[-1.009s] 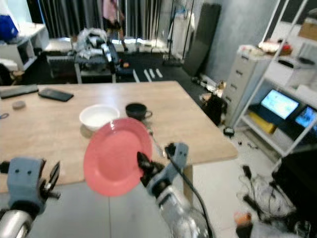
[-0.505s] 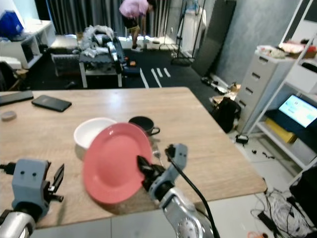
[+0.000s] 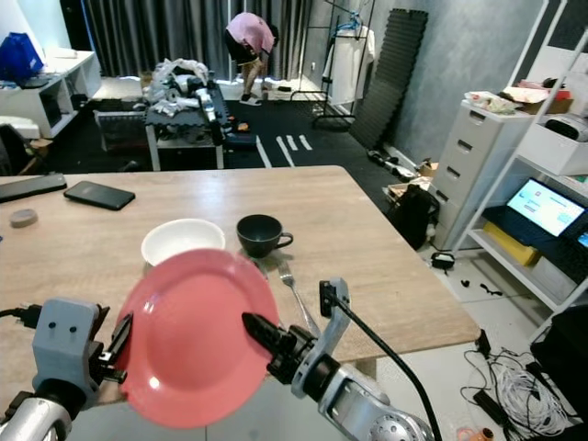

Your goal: Setting the table

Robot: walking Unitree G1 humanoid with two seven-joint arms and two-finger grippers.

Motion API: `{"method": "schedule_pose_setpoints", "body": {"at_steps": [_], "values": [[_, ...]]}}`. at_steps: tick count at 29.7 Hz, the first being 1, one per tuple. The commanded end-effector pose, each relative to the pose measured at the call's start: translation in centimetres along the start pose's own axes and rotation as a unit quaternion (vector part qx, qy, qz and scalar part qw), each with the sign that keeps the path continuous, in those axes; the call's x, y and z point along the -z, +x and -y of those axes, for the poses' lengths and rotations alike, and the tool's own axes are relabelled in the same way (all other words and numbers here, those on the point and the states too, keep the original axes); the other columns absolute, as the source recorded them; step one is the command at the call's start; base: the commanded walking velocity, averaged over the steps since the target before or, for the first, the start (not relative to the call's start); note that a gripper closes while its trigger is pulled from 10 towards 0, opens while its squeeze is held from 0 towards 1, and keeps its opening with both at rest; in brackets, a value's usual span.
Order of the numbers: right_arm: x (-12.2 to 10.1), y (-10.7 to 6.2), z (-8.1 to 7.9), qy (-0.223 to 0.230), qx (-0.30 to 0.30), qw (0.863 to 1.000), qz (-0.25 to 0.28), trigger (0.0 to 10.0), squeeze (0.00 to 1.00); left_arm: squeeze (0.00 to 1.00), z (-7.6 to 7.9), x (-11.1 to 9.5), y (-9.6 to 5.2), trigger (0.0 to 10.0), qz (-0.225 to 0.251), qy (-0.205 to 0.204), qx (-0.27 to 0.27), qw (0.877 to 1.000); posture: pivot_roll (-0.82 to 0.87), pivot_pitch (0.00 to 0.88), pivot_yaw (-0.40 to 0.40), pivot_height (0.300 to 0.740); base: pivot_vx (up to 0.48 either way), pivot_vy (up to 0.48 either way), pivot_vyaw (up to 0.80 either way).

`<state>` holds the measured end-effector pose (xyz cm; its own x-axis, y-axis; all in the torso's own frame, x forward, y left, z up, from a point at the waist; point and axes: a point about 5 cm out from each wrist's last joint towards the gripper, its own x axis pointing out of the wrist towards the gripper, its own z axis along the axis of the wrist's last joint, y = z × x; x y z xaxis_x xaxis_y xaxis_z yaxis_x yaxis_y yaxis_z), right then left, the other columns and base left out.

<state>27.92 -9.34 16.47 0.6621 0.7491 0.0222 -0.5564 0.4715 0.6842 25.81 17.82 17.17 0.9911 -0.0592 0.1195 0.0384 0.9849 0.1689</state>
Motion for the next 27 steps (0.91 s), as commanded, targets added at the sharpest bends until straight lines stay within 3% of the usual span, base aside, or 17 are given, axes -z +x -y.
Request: {"method": "schedule_pose_setpoints", "body": {"at_steps": [1, 7, 17, 27], "values": [[1.7, 0.8, 0.9, 0.023, 0.042, 0.998, -0.034, 10.0, 0.0, 0.0, 0.0, 0.4, -0.2, 10.0, -0.011, -0.001, -0.002, 1.0, 0.11, 0.119, 0.028, 0.74, 0.0, 0.0, 0.0], [3.0, 2.6, 2.8, 0.078, 0.124, 0.989, -0.022, 10.0, 0.0, 0.0, -0.2, 0.2, -0.2, 10.0, -0.008, -0.002, -0.008, 1.0, 0.12, 0.118, 0.027, 0.74, 0.0, 0.0, 0.0], [2.8, 3.5, 3.4, 0.115, 0.155, 0.981, 0.011, 10.0, 0.0, 0.0, -0.3, 0.0, -0.2, 10.0, -0.004, -0.003, -0.01, 1.0, 0.13, 0.108, 0.025, 0.74, 0.0, 0.0, 0.0], [3.0, 5.8, 3.4, 0.14, 0.177, 0.974, 0.016, 10.0, 0.0, 0.0, -0.2, 0.0, -0.2, 10.0, -0.003, -0.005, -0.012, 1.0, 0.14, 0.103, 0.018, 0.74, 0.0, 0.0, 0.0]]}}
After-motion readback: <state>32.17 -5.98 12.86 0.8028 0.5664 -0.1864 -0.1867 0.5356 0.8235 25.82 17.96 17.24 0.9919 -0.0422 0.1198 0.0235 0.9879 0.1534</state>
